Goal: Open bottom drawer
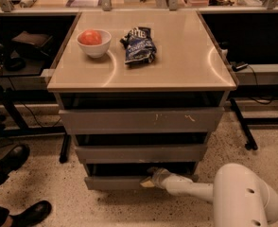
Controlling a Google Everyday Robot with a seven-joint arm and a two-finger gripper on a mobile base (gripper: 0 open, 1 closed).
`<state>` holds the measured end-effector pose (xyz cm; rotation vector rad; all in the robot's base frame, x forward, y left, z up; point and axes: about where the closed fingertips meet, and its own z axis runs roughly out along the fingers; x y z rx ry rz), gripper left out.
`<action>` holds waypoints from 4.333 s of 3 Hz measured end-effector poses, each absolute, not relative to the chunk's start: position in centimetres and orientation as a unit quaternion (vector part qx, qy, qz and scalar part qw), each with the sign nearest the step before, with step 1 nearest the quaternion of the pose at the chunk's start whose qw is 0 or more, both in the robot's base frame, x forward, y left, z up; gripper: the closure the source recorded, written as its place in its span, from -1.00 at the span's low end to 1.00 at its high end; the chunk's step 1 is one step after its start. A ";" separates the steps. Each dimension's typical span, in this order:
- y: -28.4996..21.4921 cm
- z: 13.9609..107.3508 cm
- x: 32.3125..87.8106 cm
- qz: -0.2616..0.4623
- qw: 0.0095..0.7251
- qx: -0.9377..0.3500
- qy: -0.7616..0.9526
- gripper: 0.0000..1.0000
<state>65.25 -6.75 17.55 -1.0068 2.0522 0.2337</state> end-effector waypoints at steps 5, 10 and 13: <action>-6.9 17.6 60.8 0.098 0.411 -0.419 0.804 1.00; -5.7 18.0 56.2 0.117 0.424 -0.439 0.784 1.00; -5.1 18.4 50.6 0.128 0.448 -0.449 0.762 1.00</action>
Offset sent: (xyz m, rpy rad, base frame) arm -0.0894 -0.0117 -0.0398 -0.0213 -0.0112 0.1138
